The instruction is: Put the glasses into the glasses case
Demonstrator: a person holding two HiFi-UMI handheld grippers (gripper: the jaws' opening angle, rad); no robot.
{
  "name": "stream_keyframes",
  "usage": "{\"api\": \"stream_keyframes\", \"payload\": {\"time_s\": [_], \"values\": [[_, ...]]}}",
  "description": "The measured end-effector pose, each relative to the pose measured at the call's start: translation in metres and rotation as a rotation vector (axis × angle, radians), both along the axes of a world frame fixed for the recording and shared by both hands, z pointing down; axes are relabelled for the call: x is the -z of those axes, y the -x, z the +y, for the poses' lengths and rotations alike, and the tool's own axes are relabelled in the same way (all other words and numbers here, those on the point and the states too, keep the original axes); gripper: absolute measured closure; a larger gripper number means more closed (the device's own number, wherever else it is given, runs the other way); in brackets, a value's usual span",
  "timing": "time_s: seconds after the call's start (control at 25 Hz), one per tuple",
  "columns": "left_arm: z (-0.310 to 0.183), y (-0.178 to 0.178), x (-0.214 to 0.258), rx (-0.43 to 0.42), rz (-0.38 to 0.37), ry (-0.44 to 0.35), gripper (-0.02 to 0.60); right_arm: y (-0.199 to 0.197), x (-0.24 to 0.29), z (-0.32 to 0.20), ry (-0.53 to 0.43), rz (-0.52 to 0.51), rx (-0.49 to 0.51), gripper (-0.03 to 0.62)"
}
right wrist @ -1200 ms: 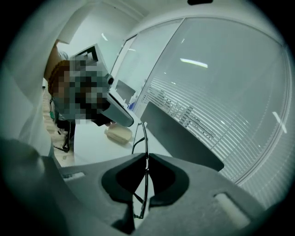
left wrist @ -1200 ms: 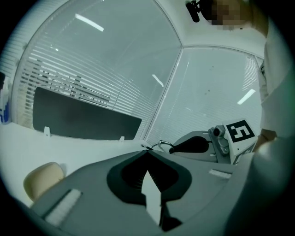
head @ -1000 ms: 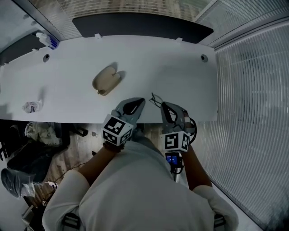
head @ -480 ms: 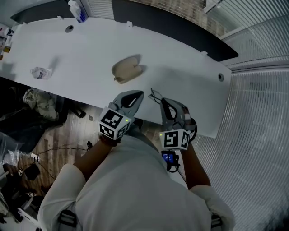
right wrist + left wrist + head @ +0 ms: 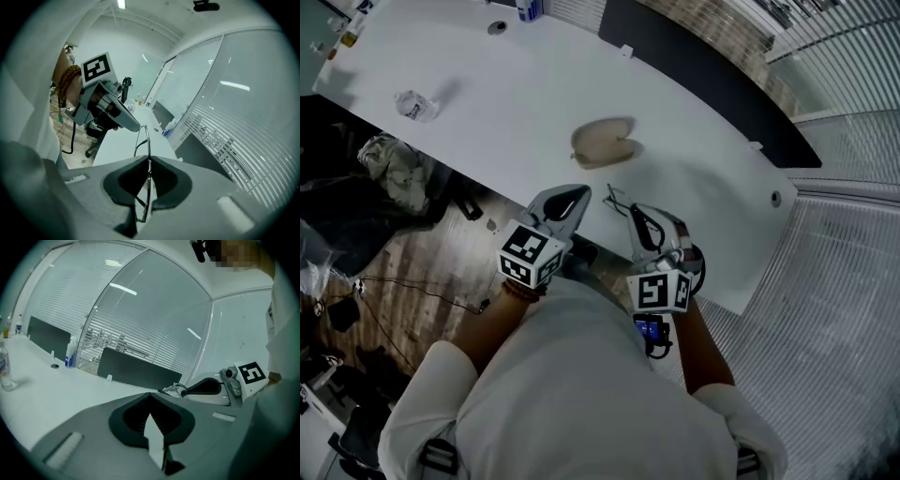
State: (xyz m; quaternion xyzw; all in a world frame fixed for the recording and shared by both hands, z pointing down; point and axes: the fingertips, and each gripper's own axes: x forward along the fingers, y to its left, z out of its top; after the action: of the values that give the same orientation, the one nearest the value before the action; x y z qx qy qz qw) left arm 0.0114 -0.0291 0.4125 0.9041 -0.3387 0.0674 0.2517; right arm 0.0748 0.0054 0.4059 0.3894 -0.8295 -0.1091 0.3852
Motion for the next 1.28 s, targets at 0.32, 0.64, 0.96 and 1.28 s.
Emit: {"api": "stream_keyframes", "payload": {"time_s": [0.32, 0.64, 0.96, 1.28], "values": [[-0.026, 0.004, -0.013, -0.003, -0.010, 0.009, 0.581, -0.003, -0.014, -0.039, -0.018, 0.080, 0.075, 0.576], [-0.061, 0.008, -0.058, 0.029, -0.018, 0.043, 0.581, 0.004, -0.061, -0.081, -0.015, 0.165, 0.218, 0.576], [-0.092, 0.012, -0.110, 0.050, -0.046, 0.074, 0.581, 0.017, -0.118, -0.120, -0.030, 0.236, 0.369, 0.576], [-0.106, 0.023, -0.158, 0.071, -0.060, 0.119, 0.581, 0.033, -0.183, -0.133, -0.001, 0.306, 0.553, 0.576]]}}
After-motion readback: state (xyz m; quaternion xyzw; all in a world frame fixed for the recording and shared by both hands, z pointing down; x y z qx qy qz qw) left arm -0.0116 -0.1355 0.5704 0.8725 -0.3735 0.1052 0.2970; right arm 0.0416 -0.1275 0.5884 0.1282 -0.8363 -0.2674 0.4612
